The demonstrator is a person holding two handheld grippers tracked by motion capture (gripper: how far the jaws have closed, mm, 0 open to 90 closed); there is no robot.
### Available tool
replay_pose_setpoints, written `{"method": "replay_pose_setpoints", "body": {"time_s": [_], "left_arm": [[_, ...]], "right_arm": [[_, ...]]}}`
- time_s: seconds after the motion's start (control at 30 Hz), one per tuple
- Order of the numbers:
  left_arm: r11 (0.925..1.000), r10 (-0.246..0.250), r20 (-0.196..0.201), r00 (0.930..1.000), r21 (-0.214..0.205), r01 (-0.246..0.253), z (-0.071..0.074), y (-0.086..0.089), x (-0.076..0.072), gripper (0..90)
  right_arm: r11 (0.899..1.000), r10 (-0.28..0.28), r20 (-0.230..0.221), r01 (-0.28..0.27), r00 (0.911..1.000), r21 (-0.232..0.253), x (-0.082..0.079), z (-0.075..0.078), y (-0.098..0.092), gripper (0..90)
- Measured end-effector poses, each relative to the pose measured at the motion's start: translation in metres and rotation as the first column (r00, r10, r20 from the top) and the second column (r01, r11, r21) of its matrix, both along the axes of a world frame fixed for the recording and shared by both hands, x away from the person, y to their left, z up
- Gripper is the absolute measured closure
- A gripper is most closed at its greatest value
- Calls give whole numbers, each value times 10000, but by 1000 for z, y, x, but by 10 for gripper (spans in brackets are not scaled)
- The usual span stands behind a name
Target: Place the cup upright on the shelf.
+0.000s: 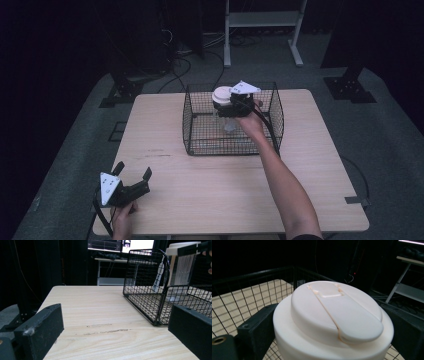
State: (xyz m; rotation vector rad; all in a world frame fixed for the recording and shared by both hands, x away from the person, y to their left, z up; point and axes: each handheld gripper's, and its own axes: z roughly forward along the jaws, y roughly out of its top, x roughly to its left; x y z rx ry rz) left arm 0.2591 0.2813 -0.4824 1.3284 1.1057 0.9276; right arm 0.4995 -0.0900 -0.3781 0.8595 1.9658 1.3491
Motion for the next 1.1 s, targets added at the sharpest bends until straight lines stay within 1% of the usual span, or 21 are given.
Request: {"method": "replay_pose_setpoints", "body": {"time_s": [0.03, 0.17, 0.27, 0.4, 0.47, 0.63, 0.9, 1.1], "left_arm": [[10000, 1, 7, 10000, -14, -1, 0, 0, 0, 0], [10000, -5, 7, 10000, 11, 5, 0, 0, 0, 0], [10000, -5, 15, 10000, 11, 5, 0, 0, 0, 0], [10000, 1, 7, 10000, 14, -1, 0, 0, 0, 0], [10000, 34, 4, 10000, 90, -34, 0, -1, 0, 0], [10000, 26, -10, 10000, 60, -26, 0, 0, 0, 0], [10000, 17, -3, 10000, 86, -17, 0, -1, 0, 0], [9999, 30, 8, 10000, 107, -31, 0, -1, 0, 0]], "right_arm": [[10000, 11, -158, -12, 9999, -42, 1, -2, 0, 47], [10000, 68, -195, -68, 9998, 30, 2, -4, -3, 47], [9998, 187, -187, -187, 9997, -20, 1, -4, -5, 46], [9998, 215, -243, -215, 9995, -4, 0, -4, -7, 46], [9997, 224, -307, -226, 9993, -68, -1, -4, -9, 45], [9993, 348, -300, -353, 9989, -137, -4, -4, -14, 44], [9996, 274, -529, -278, 9982, -59, -4, -4, -22, 42], [9996, 263, -573, -266, 9980, -48, -4, -3, -23, 42]]}}
